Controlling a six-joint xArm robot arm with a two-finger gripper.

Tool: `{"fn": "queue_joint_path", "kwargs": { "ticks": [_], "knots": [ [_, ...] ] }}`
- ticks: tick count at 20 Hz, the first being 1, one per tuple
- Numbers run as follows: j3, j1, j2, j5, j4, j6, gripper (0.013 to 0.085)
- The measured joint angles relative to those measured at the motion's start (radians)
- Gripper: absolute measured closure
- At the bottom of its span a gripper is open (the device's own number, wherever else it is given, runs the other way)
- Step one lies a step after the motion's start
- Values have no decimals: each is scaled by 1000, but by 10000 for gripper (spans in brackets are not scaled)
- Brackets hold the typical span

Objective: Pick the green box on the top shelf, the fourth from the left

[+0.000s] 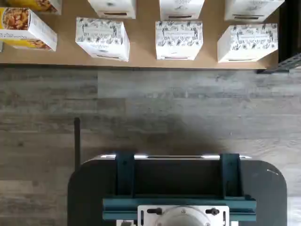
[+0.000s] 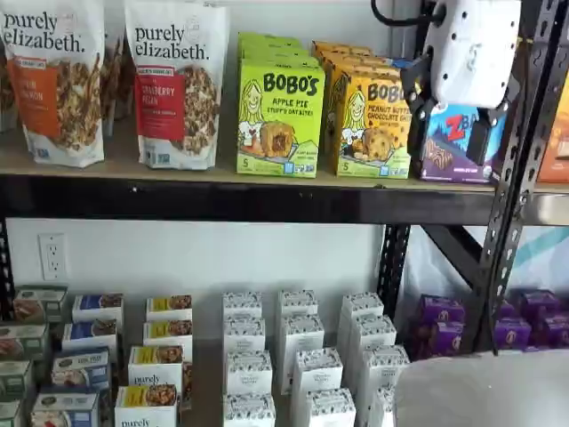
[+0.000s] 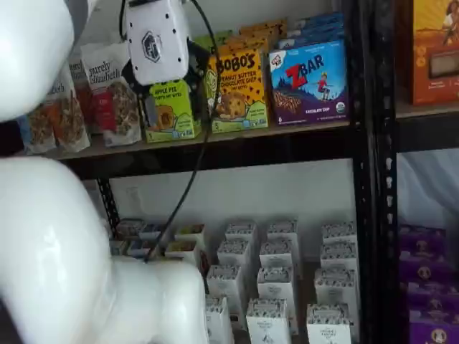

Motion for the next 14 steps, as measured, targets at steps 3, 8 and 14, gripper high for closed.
{"fn": "queue_joint_path", "kwargs": {
  "ticks": [3, 8, 14],
  "knots": [
    [18, -65, -20, -30, 71, -36, 130],
    [16, -54, -17, -34, 76, -26, 130],
    [18, 13, -8, -77, 64, 31, 130]
  ]
}}
